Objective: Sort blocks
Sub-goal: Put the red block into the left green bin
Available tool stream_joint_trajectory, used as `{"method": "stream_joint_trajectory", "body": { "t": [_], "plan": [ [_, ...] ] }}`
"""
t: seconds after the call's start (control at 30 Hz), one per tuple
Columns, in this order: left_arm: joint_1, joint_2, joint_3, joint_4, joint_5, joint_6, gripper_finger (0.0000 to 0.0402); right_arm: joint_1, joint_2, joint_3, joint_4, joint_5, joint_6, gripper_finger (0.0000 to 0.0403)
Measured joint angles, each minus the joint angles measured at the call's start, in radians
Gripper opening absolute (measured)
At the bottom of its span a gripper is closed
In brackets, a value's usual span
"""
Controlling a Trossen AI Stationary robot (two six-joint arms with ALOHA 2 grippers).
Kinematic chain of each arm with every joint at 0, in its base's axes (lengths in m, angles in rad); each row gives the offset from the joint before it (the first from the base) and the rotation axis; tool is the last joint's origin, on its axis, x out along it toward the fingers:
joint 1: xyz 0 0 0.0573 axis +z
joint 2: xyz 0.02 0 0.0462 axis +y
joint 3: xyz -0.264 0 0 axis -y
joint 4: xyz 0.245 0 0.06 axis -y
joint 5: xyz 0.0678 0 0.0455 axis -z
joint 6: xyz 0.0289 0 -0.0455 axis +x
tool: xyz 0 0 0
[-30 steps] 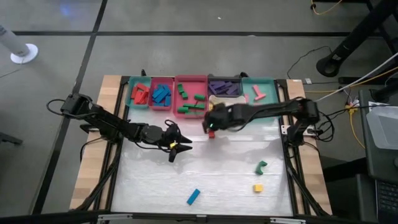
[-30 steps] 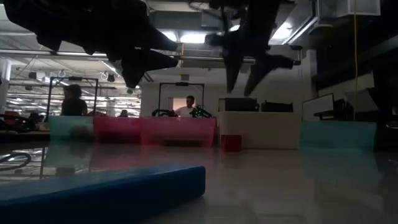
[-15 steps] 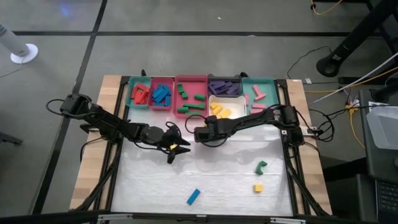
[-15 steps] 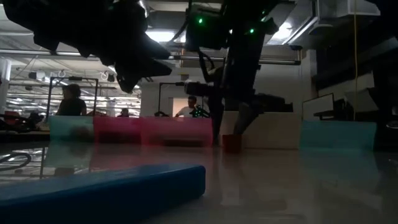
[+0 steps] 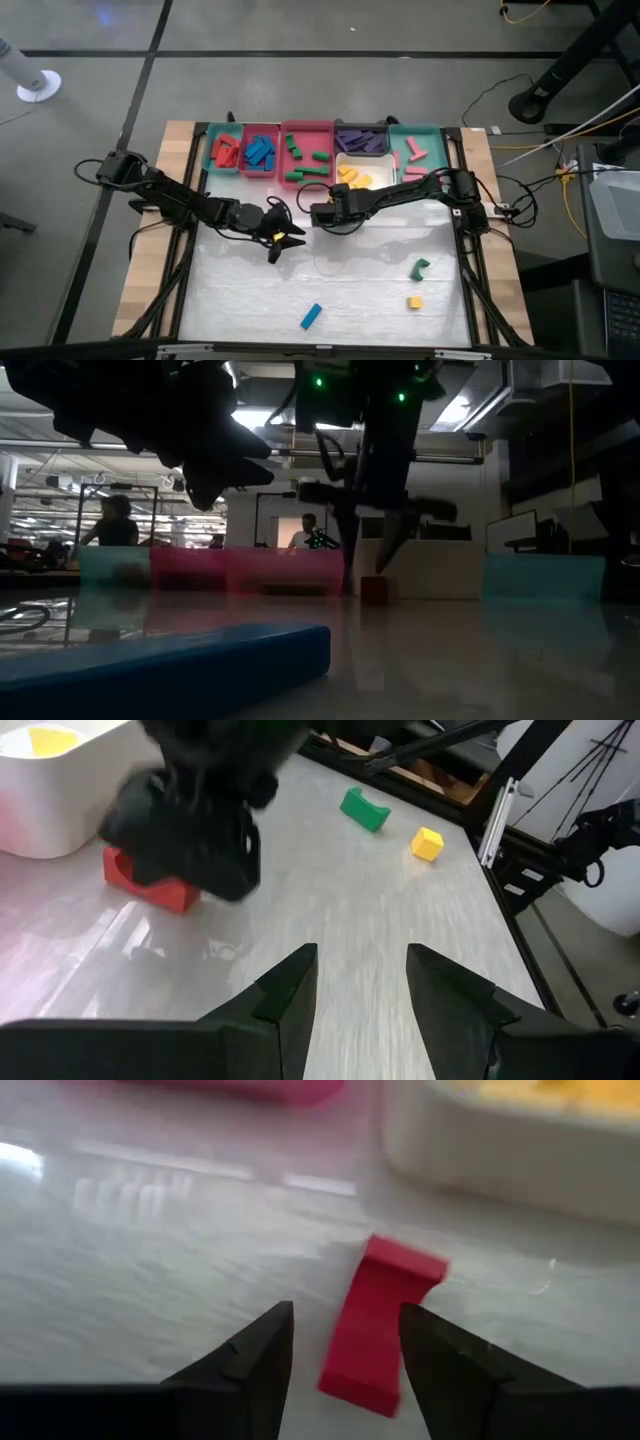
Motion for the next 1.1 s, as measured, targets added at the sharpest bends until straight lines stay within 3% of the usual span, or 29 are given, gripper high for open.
{"method": "stream_joint_trajectory", "body": {
  "t": [0.13, 0.93, 1.1],
  "plan": [
    [0.000, 0.000, 0.000, 0.000, 0.000, 0.001, 0.0143, -0.001, -0.002, 0.061, -0.108, 0.032, 0.004, 0.0183],
    [0.000, 0.000, -0.001, 0.002, 0.000, 0.008, 0.0143, -0.016, 0.125, 0.065, -0.096, 0.015, 0.067, 0.0183],
    [0.000, 0.000, -0.001, 0.004, 0.000, 0.008, 0.0143, -0.020, 0.126, 0.065, -0.085, 0.018, 0.059, 0.0151]
  ]
}}
